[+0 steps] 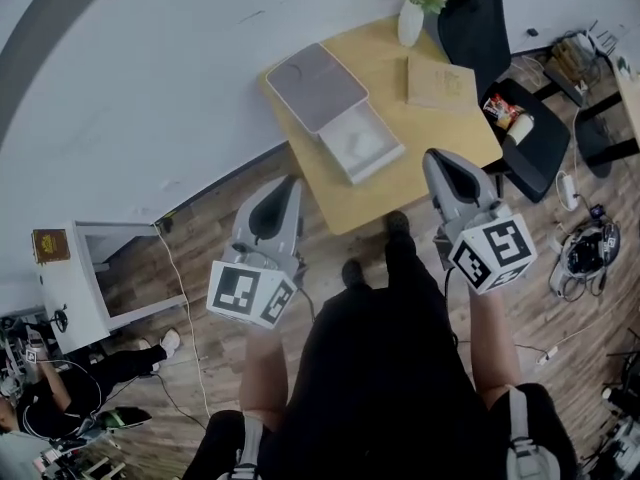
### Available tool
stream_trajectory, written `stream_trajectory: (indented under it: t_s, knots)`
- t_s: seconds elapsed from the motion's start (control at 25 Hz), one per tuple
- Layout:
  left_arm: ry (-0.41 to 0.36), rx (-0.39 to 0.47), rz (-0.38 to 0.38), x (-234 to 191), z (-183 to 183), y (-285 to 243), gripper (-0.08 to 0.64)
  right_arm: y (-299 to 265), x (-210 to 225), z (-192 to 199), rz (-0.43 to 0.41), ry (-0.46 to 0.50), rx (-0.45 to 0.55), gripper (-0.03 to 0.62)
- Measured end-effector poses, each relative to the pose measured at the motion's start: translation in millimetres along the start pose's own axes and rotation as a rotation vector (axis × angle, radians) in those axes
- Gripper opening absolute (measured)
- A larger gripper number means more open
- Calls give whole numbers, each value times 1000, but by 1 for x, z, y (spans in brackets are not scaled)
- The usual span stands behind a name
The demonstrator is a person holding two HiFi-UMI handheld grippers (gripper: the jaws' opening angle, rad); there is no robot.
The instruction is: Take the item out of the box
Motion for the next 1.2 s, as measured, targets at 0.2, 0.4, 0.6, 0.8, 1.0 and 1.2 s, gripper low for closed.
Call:
stream_trajectory:
  t_s: [0.2,0.4,0.6,0.8,1.0,1.2]
  knots:
    - [6,1,-37,-11,-5,-28,17,-32,23,-7,-45,7,-27,3]
    - [12,-6,-87,-19,-7,-54,17,-63,48,-8,-101,25,-73,3]
    - [21,-13,-153,-20,-10,-74,17,-90,71,-8,-176,23,-113,3]
    - [31,-11,-225,-16,-10,-84,17,-110,86,-8,-258,35,-136,3]
    - [41,-3,-310,-7,-8,-90,17,-127,99,-5,-347,58,-161,3]
    - [63,-7,-400,8,-2,-104,17,-145,119,-2,-430,71,-195,3]
Point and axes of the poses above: the fingertips, and each gripper's own axes: y backward along the fingers, x to its right, z out of its underside, the point moved 6 cm from there along y, backward along the fingers
